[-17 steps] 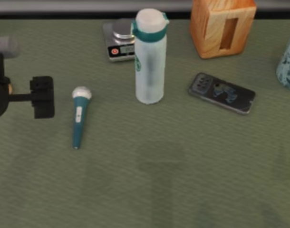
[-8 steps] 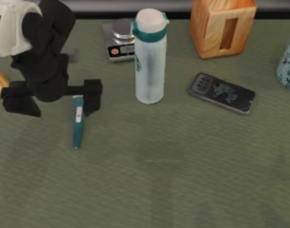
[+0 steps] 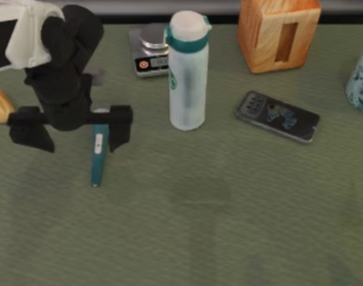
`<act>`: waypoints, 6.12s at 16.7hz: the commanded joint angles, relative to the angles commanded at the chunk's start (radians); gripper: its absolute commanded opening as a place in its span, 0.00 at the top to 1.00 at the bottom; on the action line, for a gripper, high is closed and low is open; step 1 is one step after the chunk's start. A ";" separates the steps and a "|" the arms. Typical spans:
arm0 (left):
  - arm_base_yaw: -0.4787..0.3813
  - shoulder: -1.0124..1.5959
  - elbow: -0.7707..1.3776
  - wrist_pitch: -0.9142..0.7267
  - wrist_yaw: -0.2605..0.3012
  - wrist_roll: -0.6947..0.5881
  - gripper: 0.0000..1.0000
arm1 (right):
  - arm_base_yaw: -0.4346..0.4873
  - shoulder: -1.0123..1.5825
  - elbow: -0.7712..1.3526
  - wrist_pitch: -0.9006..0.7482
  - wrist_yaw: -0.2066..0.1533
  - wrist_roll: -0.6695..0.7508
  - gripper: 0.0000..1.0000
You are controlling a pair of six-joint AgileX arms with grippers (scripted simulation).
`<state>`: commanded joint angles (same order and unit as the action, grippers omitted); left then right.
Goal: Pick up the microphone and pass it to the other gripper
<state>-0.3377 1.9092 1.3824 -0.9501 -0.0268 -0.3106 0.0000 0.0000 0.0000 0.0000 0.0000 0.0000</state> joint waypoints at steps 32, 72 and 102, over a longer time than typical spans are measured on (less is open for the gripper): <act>0.004 0.201 -0.141 0.340 0.002 0.011 1.00 | 0.000 0.000 0.000 0.000 0.000 0.000 0.00; -0.090 -0.267 -0.582 1.835 0.398 0.317 1.00 | 0.000 0.000 0.000 0.000 0.000 0.000 0.00; -0.285 -0.327 -0.673 1.945 0.188 0.296 1.00 | 0.267 0.729 0.438 0.257 -0.269 -0.037 0.00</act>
<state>-0.6229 1.5823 0.7095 0.9947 0.1614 -0.0145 0.2669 0.7287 0.4379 0.2575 -0.2693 -0.0368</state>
